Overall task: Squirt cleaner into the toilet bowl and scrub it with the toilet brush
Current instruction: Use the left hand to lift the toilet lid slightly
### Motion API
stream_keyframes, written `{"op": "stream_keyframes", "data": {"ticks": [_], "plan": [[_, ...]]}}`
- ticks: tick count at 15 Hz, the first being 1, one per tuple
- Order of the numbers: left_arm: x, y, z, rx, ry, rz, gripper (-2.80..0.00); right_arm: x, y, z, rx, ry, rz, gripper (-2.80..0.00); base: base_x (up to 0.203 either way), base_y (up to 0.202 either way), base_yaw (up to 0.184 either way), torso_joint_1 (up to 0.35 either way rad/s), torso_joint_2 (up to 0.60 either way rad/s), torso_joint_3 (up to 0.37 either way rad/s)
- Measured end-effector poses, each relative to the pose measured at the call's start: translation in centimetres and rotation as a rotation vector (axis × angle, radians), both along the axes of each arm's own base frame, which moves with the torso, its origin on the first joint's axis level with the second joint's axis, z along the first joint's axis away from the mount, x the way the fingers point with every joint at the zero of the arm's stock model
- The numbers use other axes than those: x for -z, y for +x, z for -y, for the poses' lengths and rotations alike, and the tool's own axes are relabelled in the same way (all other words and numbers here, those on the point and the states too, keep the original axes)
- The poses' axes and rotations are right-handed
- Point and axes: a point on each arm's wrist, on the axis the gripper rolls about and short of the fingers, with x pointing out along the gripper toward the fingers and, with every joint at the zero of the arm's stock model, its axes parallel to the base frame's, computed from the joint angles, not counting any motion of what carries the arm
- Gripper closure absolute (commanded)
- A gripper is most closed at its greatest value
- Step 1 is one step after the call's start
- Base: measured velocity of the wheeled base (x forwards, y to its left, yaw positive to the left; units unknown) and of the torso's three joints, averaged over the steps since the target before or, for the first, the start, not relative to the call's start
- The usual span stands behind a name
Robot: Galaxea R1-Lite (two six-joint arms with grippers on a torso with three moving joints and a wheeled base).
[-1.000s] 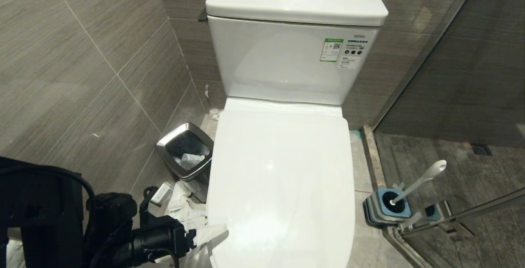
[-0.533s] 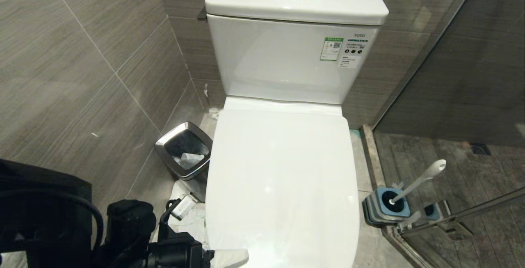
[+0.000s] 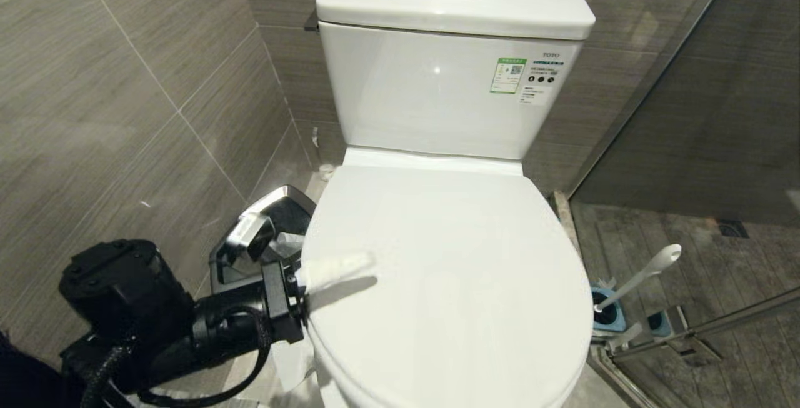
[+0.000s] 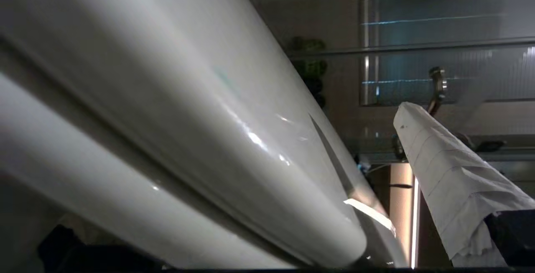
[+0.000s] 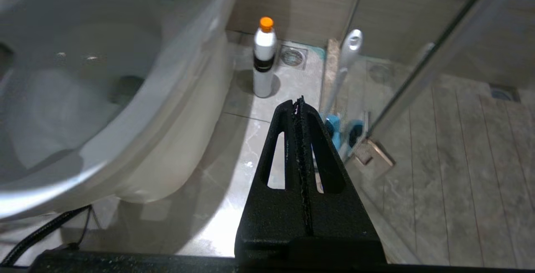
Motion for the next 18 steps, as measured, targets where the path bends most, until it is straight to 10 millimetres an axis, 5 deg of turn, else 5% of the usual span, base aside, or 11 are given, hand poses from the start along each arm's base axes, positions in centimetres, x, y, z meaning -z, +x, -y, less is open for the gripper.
{"op": "stream_keyframes", "data": {"ticks": [18], "plan": [[-7.4,-3.8,-1.9,0.058,-0.103,0.101,-2.8,0.0,0.0,0.0,-0.001,0.0,0.0,0.0,0.0,0.0,0.0,0.0,0.0,0.0]]}}
